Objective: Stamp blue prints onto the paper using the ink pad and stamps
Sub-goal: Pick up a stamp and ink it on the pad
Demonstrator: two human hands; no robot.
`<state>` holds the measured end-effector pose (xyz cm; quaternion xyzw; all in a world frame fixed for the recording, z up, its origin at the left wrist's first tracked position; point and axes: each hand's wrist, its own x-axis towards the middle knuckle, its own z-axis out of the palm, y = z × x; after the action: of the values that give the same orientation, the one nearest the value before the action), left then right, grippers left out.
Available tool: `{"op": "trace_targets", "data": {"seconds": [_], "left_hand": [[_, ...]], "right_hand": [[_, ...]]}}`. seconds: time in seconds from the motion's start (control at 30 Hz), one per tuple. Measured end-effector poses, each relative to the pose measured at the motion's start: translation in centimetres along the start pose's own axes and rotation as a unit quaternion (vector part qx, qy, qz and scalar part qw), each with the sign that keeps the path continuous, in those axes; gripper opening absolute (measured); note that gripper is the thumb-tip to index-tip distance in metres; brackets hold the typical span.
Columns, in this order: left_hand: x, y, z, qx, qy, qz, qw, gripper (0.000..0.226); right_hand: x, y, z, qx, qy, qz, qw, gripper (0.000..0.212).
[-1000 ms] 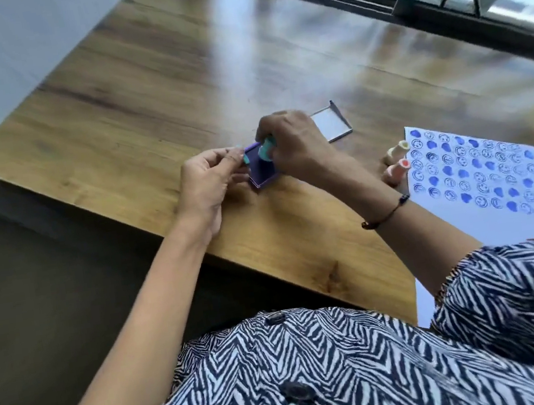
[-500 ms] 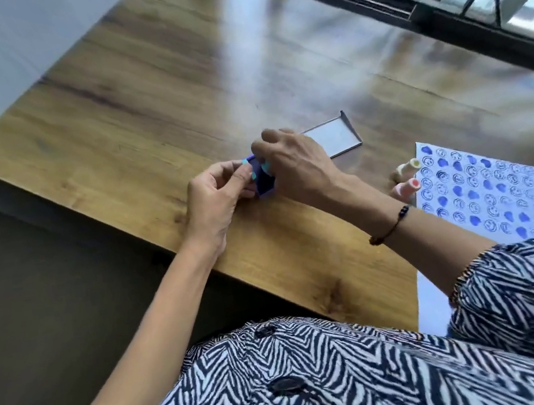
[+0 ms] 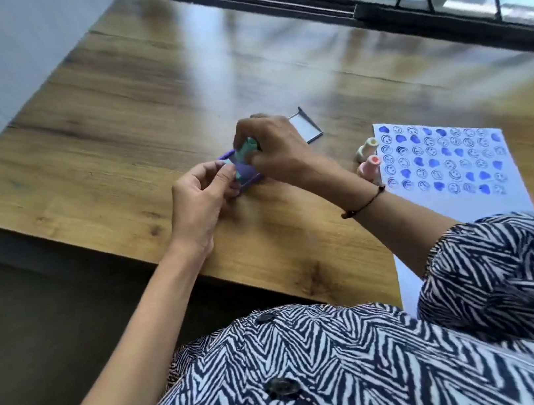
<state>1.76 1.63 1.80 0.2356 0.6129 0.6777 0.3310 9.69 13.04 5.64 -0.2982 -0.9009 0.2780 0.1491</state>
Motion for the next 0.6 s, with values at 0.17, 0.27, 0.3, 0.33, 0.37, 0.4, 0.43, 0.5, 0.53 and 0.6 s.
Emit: {"op": "trace_targets", "data": {"seconds": [0.17,0.27,0.3,0.33,0.37,0.4,0.43,0.5,0.53,0.6], "left_hand": [[-0.9,0.5,5.5,0.024,-0.12,0.009,0.992,0.014],[-2.1,-0.2,10.1,0.052,-0.22,-0.004,0.974,0.009],[-2.7,-0.5,11.7,0.063,-0.254,-0.007,0.965,0.008],[-3.3,-0.9,13.2,0.073,-0.284,-0.009,0.956,0.01],[-3.9,-1.2,14.7,0.083,-0.311,-0.009,0.947,0.013],[-4.6,-1.4,16.1,0.094,-0.338,-0.011,0.936,0.016],[-5.1,-1.6,17.3,0.108,-0.362,-0.005,0.926,0.018],[-6.0,-2.1,19.6,0.152,-0.408,0.027,0.9,0.017],[-6.3,-2.3,20.6,0.175,-0.425,0.045,0.887,0.013],[-6.7,-2.9,22.0,0.198,-0.444,0.059,0.872,0.002]], "right_hand": [[-6.3,3.0,-4.2,0.225,0.168,0.169,0.945,0.014],[-11.0,6.4,-6.8,0.302,0.244,0.238,0.89,0.014],[-12.7,7.7,-7.7,0.298,0.276,0.264,0.875,0.016],[-14.3,9.2,-8.5,0.284,0.307,0.289,0.861,0.019],[-15.9,10.7,-9.2,0.261,0.336,0.317,0.848,0.019],[-17.3,12.1,-10.1,0.229,0.36,0.346,0.836,0.018],[-18.5,13.4,-10.8,0.192,0.375,0.372,0.827,0.019],[-20.4,15.6,-12.4,0.131,0.389,0.416,0.811,0.021],[-20.9,16.4,-13.0,0.11,0.387,0.429,0.809,0.021],[-21.1,17.3,-14.2,0.083,0.369,0.441,0.814,0.017]]}}
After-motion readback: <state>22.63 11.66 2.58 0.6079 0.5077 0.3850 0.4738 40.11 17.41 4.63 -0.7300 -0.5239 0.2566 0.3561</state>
